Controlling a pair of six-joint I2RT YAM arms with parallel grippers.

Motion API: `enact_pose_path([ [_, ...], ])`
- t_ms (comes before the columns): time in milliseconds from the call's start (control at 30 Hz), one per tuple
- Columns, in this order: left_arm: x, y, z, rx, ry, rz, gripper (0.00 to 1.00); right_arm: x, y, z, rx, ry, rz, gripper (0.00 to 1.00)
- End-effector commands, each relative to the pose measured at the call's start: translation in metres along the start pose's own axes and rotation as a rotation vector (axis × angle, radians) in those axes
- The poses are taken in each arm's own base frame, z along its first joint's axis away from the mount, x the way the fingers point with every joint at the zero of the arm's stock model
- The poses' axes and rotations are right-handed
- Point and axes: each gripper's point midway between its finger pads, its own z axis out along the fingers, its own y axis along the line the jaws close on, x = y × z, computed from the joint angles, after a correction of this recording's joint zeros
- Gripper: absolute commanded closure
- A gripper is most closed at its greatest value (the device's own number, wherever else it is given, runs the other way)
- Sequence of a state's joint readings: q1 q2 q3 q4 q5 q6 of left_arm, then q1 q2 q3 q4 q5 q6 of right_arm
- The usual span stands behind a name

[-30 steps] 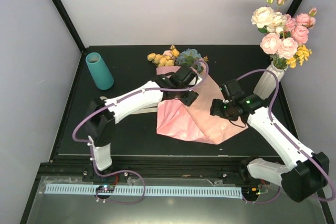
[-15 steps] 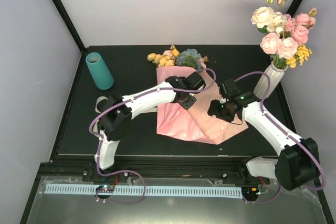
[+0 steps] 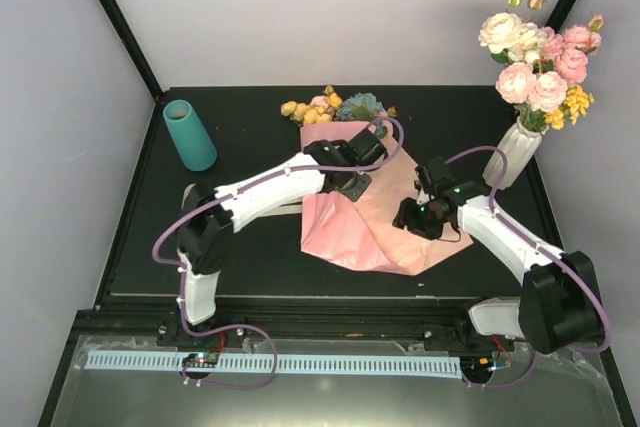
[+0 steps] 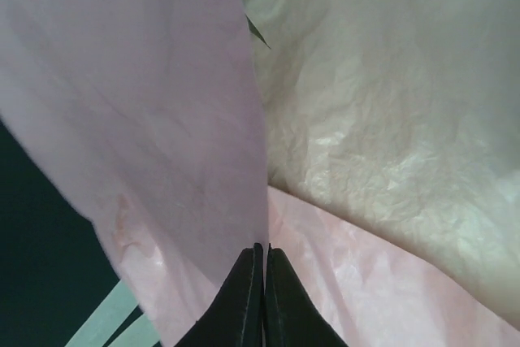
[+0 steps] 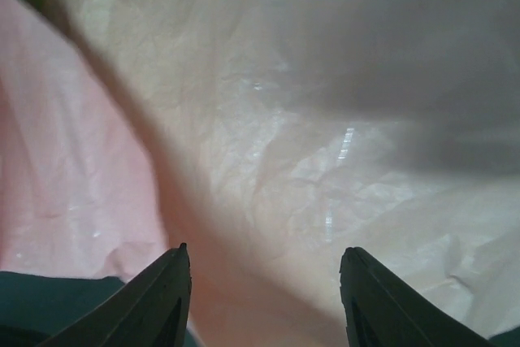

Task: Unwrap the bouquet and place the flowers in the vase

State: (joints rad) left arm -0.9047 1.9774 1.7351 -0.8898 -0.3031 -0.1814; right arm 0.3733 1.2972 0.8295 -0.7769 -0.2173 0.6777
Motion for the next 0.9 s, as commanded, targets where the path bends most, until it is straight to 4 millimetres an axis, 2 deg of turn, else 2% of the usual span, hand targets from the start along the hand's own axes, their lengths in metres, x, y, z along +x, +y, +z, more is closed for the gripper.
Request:
enact_pose_path([
  [0, -0.023, 0.030, -0.066, 0.016, -0.147, -0.191, 0.98, -0.005, 0.032, -0.003, -0.168, -0.003, -0.079, 0.47],
  [133, -0.007, 0.057, -0.084, 0.048, -0.173, -0.349, 0.98, 0.002, 0.067, -0.009, -0.349, 0.048, -0.172, 0.43],
  [267, 0.016, 0.081, -0.091, 0.079, -0.178, -0.472, 0.98, 0.014, 0.080, 0.001, -0.407, 0.121, -0.220, 0.39],
  [367, 0.039, 0.096, -0.087, 0.077, -0.161, -0.533, 0.98, 0.023, 0.083, 0.016, -0.387, 0.176, -0.247, 0.38],
  [567, 0.087, 0.120, -0.077, 0.069, -0.126, -0.643, 0.98, 0.032, 0.070, 0.041, -0.283, 0.242, -0.226, 0.39],
  [733, 0.123, 0.142, -0.072, 0.039, -0.108, -0.704, 0.98, 0.037, 0.056, 0.050, -0.221, 0.255, -0.212, 0.40],
  [867, 0.154, 0.149, -0.059, 0.013, -0.064, -0.725, 0.98, 0.042, 0.040, 0.058, -0.152, 0.266, -0.195, 0.41],
])
